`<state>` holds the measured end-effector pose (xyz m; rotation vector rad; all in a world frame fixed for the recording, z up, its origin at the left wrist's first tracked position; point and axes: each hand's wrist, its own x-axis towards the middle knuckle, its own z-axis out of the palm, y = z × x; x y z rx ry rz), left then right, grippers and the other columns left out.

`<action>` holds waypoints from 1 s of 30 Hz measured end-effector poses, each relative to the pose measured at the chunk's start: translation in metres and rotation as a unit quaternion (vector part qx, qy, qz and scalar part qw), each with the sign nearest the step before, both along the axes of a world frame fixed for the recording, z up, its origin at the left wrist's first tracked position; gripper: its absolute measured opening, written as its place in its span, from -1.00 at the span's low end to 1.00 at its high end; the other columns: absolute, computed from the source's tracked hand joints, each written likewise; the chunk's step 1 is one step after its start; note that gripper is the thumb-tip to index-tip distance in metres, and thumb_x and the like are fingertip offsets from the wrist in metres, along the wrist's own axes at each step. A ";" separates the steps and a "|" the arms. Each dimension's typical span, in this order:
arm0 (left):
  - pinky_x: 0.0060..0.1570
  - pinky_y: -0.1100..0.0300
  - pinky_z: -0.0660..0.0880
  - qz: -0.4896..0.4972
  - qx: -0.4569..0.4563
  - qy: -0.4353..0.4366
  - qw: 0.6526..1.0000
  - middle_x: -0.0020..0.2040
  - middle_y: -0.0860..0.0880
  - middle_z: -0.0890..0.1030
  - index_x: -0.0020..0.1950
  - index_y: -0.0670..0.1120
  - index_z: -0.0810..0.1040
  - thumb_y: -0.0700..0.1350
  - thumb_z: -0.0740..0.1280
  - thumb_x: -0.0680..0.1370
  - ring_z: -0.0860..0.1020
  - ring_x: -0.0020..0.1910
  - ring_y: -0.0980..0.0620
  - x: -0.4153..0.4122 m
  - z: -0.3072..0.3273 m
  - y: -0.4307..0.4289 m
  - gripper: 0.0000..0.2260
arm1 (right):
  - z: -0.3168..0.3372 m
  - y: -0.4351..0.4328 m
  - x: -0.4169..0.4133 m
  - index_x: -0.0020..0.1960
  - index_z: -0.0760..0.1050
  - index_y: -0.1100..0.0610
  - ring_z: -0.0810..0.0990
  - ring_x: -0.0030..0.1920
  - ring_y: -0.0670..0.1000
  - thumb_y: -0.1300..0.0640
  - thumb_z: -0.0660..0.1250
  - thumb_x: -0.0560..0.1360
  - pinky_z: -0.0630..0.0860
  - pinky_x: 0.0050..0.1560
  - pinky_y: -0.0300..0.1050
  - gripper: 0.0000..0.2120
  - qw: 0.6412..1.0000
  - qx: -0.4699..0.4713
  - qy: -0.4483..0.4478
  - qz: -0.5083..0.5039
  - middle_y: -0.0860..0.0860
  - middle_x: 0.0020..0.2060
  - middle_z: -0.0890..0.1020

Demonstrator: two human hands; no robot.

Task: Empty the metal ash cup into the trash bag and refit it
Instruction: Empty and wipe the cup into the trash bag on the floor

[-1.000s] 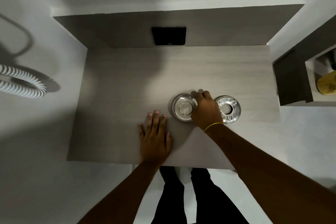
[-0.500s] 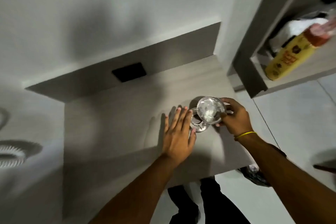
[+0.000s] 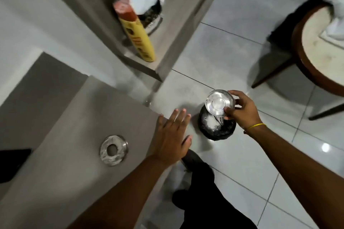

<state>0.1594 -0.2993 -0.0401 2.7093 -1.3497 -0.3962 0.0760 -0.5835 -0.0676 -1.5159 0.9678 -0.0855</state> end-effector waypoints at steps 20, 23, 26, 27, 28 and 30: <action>0.30 -0.20 0.35 -0.028 0.017 -0.008 0.999 0.00 0.05 0.64 0.10 0.04 0.59 0.11 0.29 0.60 0.52 0.00 -0.10 0.007 -0.012 -0.018 -0.80 | -0.238 -0.027 -0.022 0.67 -0.09 -0.19 0.60 -0.26 0.33 0.36 0.30 0.46 0.59 -0.32 0.16 -0.01 0.791 -0.448 0.145 0.391 0.27 0.12 0.47; 0.32 -0.19 0.33 -0.024 0.002 -0.005 1.000 0.01 0.05 0.64 0.11 0.03 0.58 0.11 0.29 0.59 0.51 0.02 -0.07 0.006 -0.013 -0.016 -0.79 | -0.257 -0.026 -0.013 0.68 0.05 -0.02 0.63 -0.23 0.34 0.38 0.36 0.44 0.61 -0.29 0.15 -0.08 0.751 -0.460 0.171 0.442 0.28 0.13 0.45; 0.33 -0.19 0.33 -0.031 -0.025 0.003 0.999 0.02 0.04 0.64 0.11 0.02 0.59 0.10 0.33 0.59 0.51 0.03 -0.05 0.007 -0.016 -0.013 -0.80 | -0.268 -0.024 -0.004 0.66 0.11 0.07 0.63 -0.22 0.34 0.40 0.39 0.39 0.60 -0.31 0.12 -0.08 0.706 -0.484 0.176 0.486 0.28 0.12 0.45; 0.34 -0.18 0.33 -0.033 -0.030 0.004 0.999 0.03 0.04 0.65 0.11 0.02 0.59 0.10 0.34 0.59 0.52 0.04 -0.05 0.007 -0.017 -0.013 -0.79 | -0.270 -0.023 -0.001 0.66 0.09 0.02 0.60 -0.30 0.29 0.41 0.41 0.37 0.51 -0.40 0.04 -0.03 0.697 -0.493 0.178 0.489 0.25 0.07 0.46; 0.35 -0.18 0.32 -0.035 -0.032 0.006 0.999 0.03 0.04 0.65 0.12 0.01 0.60 0.10 0.35 0.59 0.52 0.05 -0.05 0.008 -0.018 -0.012 -0.79 | -0.272 -0.023 0.003 0.67 0.07 -0.03 0.53 -0.38 0.24 0.42 0.41 0.34 0.37 -0.45 -0.02 0.02 0.692 -0.500 0.176 0.490 0.22 0.03 0.47; 0.37 -0.17 0.31 -0.036 -0.033 0.009 0.999 0.05 0.04 0.66 0.13 0.00 0.61 0.10 0.35 0.59 0.54 0.06 -0.05 0.008 -0.018 -0.012 -0.77 | -0.275 -0.022 0.010 0.68 0.06 -0.05 0.47 -0.38 0.20 0.45 0.38 0.33 0.33 -0.45 -0.04 0.04 0.679 -0.506 0.176 0.503 0.22 0.04 0.47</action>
